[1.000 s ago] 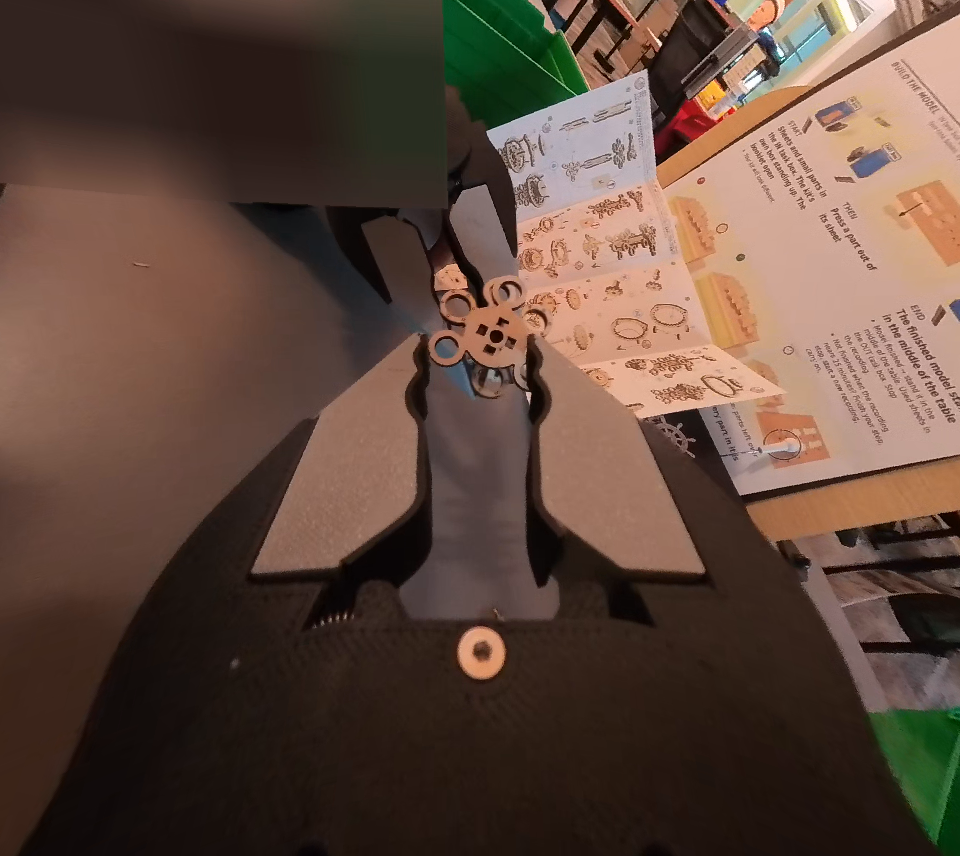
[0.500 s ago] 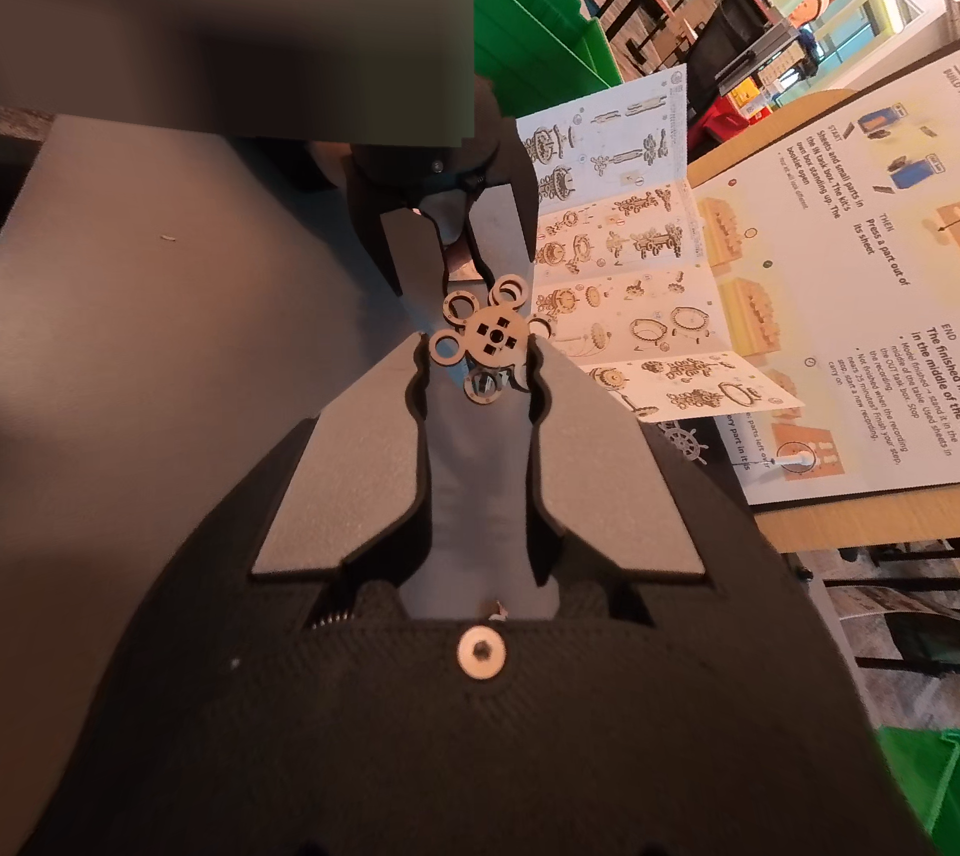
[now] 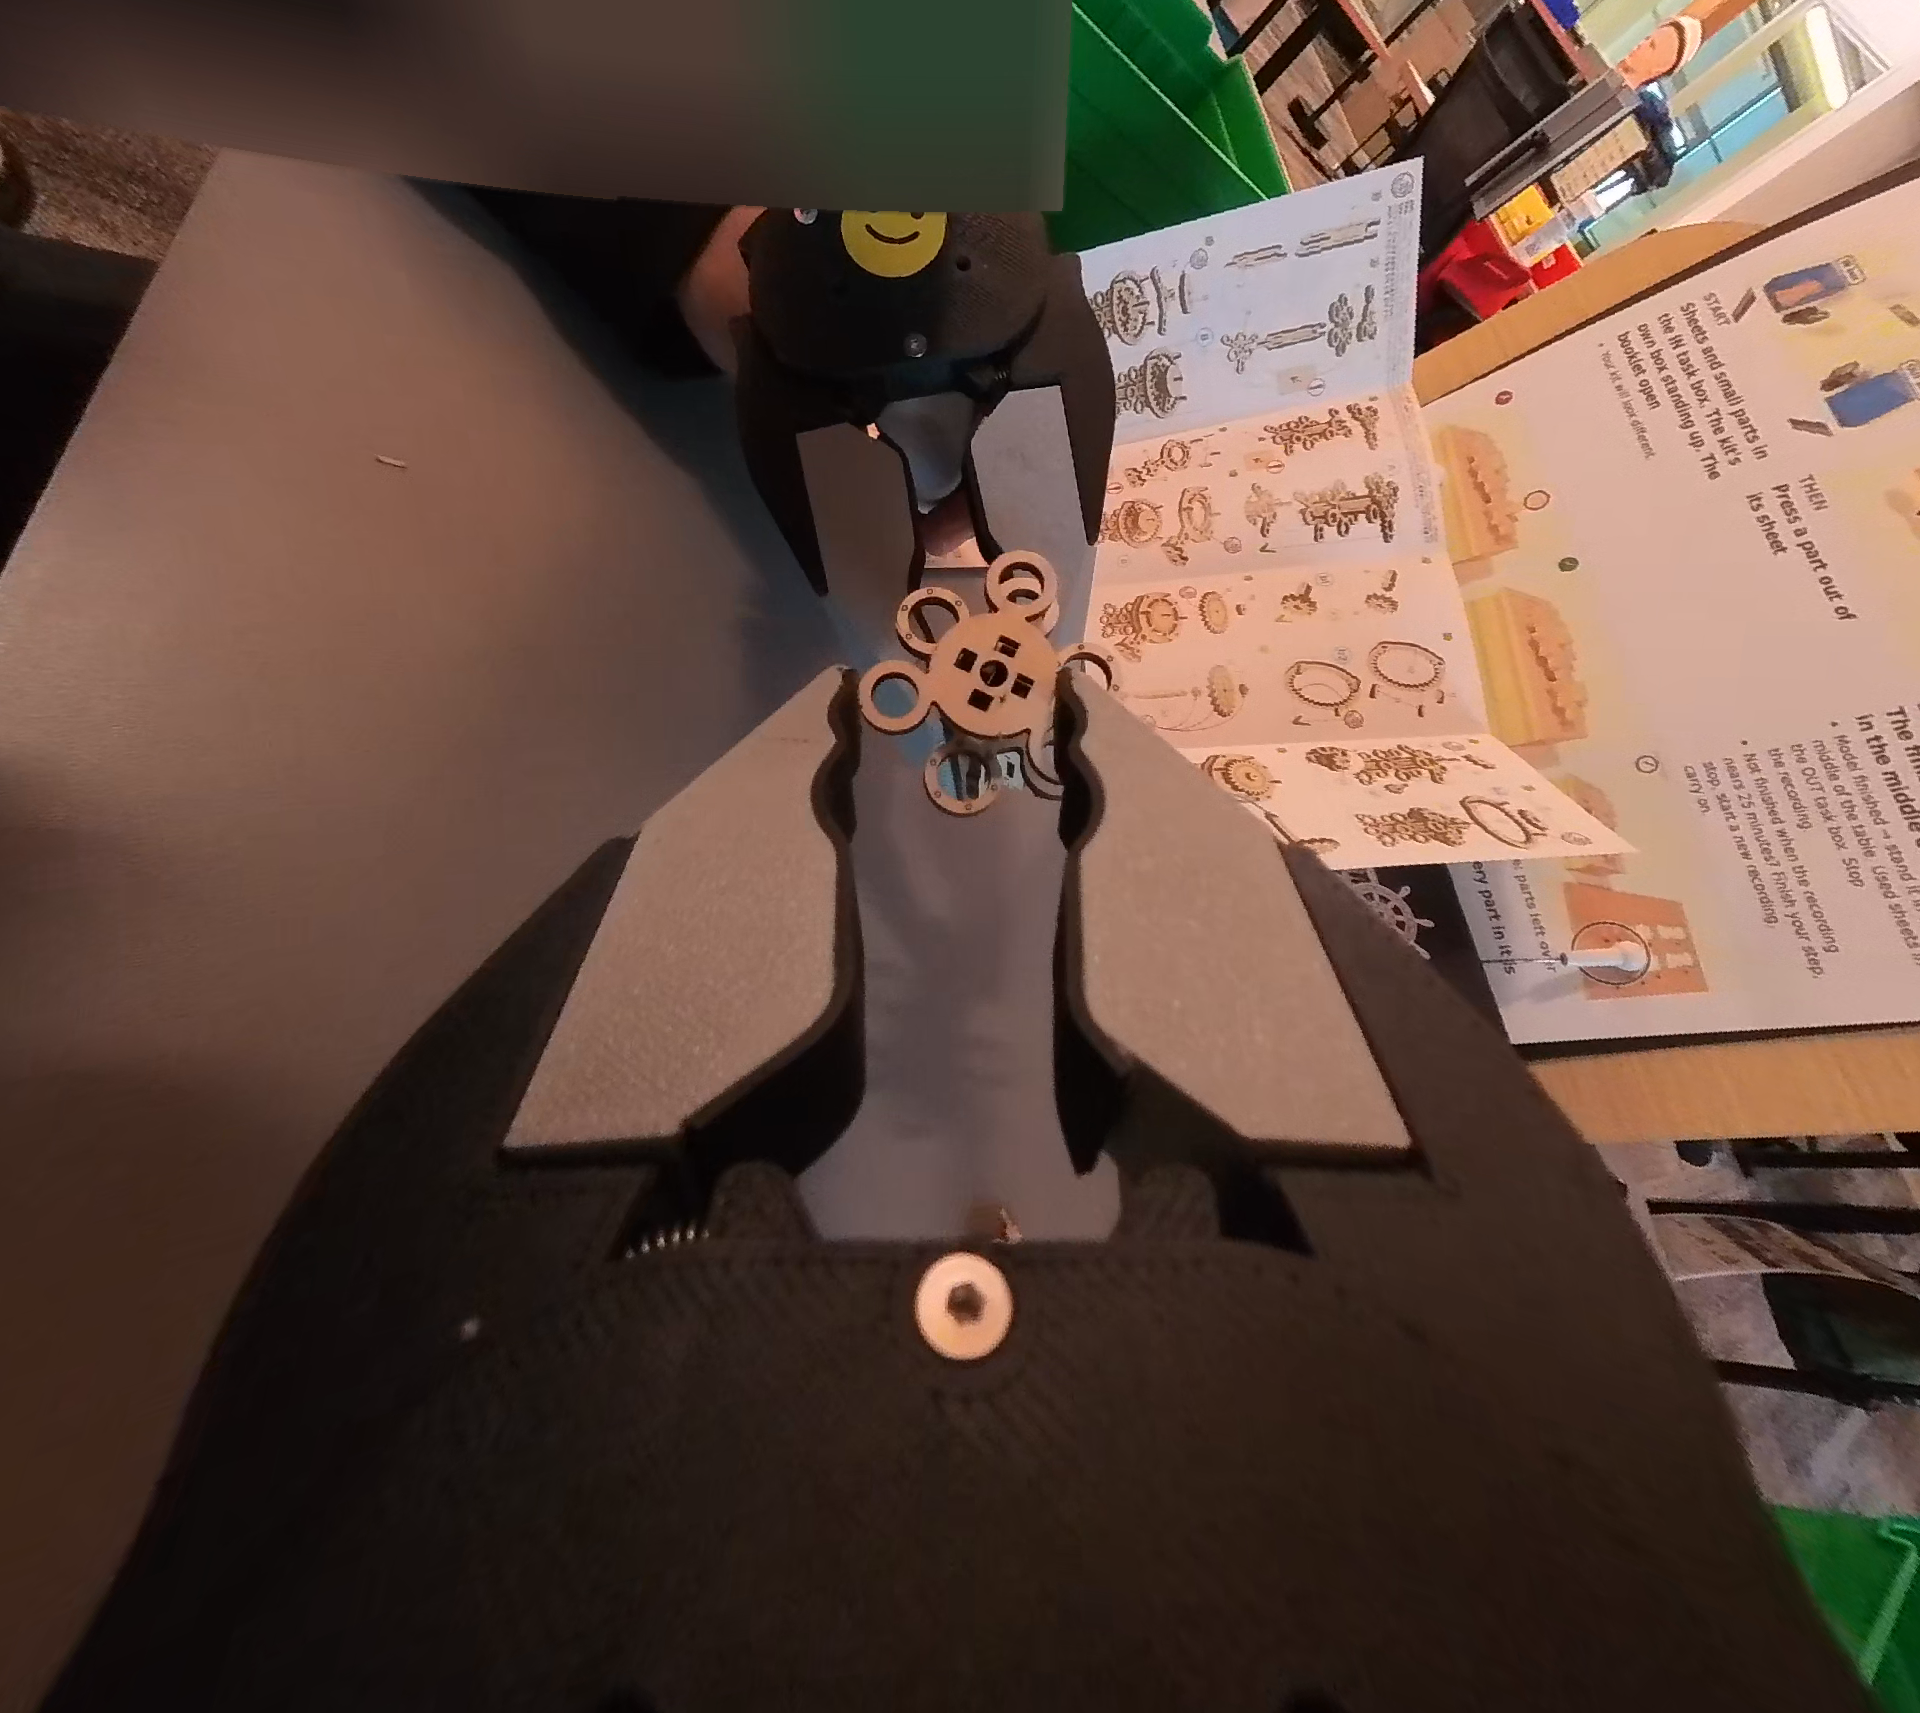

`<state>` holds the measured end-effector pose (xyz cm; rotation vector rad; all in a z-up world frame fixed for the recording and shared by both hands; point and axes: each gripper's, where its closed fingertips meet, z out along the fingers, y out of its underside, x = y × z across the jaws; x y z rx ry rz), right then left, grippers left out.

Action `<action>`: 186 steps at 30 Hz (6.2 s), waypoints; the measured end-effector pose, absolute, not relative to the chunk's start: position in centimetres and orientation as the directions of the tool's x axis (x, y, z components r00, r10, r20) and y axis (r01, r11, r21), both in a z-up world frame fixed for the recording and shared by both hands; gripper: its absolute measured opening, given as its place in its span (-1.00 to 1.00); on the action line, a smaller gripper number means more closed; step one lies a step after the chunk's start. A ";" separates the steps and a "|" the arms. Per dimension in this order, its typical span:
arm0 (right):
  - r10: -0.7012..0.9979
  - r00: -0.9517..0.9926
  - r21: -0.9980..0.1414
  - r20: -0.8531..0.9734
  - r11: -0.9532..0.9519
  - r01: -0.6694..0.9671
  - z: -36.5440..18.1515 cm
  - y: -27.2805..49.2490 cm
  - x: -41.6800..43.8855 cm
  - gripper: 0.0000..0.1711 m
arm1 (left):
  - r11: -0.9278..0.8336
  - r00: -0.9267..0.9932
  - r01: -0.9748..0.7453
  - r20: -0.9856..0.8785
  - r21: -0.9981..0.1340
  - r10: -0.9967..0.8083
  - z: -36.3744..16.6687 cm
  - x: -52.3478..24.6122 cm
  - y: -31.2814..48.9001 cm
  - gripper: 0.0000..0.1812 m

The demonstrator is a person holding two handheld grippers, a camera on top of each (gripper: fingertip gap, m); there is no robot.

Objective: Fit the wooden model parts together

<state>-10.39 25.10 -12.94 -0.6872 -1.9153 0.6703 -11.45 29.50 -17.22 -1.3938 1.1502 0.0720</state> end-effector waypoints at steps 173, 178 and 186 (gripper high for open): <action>0.912 -0.409 -0.977 -0.011 0.076 0.197 -9.7 29.2 -9.1 -0.51 | -0.300 0.661 -0.325 0.011 -0.897 -0.750 -19.0 -9.9 29.1 -0.84; 0.896 -0.403 -0.980 -0.186 -0.141 0.140 -8.2 31.3 -9.0 -0.78 | -0.364 0.619 -0.177 0.184 -0.914 -0.764 -17.8 -10.3 28.7 -0.84; 0.914 -0.375 -0.984 -0.155 -0.110 0.140 -8.4 30.9 -10.0 -1.00 | -0.475 0.604 -0.118 0.316 -0.872 -0.731 -18.3 -10.0 28.8 -0.83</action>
